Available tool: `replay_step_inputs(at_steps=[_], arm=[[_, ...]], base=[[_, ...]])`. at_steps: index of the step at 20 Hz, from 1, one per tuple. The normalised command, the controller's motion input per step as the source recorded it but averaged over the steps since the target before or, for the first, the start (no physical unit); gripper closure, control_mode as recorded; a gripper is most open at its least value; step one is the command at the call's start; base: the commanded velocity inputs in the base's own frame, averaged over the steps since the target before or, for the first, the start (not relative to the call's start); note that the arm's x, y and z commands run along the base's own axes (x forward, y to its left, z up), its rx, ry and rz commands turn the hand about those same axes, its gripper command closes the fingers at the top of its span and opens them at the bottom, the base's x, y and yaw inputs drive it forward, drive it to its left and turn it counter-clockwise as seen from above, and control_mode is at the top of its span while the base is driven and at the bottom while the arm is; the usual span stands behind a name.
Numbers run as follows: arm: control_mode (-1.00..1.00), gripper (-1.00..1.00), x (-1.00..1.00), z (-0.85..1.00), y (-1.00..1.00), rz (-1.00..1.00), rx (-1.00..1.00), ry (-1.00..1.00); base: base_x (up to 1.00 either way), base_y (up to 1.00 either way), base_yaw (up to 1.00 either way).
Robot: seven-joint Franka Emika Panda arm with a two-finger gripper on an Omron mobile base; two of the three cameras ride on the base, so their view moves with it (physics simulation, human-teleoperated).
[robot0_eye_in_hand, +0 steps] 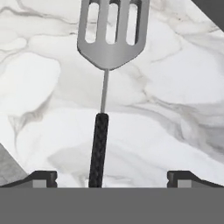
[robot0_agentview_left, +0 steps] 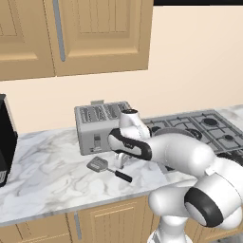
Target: Put the garlic and lime in the pot. Retrieve the spatula and lightly stir the vegetables in the pot.
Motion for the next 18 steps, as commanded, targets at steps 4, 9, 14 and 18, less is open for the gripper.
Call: replay_step_inputs(at_steps=[4,9,14,18], arm=[[-1.0,-1.0,-0.24,-0.2,0.18,-0.04,0.0,0.15],[-1.0,-1.0,-0.22,-0.4,0.03,0.0,0.0,0.16],[-1.0,-1.0,0.0,-0.36,0.0,0.0,0.0,0.02],[-1.0,-1.0,0.01,-0.22,-0.01,0.0,0.0,0.0]], base=[[0.0,0.0,0.0],[0.0,0.0,0.0],[0.0,0.0,0.0],[0.0,0.0,0.0]])
